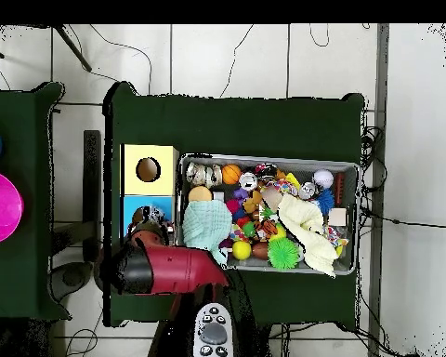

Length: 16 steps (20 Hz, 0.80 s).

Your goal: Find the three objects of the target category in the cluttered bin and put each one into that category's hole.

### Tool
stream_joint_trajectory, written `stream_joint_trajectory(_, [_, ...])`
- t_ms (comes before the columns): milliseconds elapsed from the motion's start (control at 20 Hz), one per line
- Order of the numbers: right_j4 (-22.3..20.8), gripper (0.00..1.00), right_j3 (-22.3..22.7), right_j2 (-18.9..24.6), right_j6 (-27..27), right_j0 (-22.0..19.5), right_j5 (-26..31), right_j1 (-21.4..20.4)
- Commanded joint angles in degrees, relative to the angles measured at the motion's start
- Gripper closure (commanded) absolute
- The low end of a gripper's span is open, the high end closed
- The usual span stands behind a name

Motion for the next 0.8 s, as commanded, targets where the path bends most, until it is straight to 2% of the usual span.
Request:
stream_joint_trajectory(50, [6.29, 1.00, -7.90, -2.57, 15.52, 1.84, -2.25, 13.16])
stream_joint_trajectory(250, [5.18, 1.00, -5.33, -5.55, 13.82, 2.60, -0.72, 11.91])
stream_joint_trajectory(400, [6.17, 1.00, -6.08, -9.78, 14.82, 6.89, 0.72, 13.02])
stream_joint_trajectory(650, [9.06, 1.00, -8.08, -11.25, 15.89, 9.96, -0.21, 16.12])
stream_joint_trajectory(800, [12.59, 1.00, -9.49, -12.57, 18.07, 12.65, -0.23, 17.62])
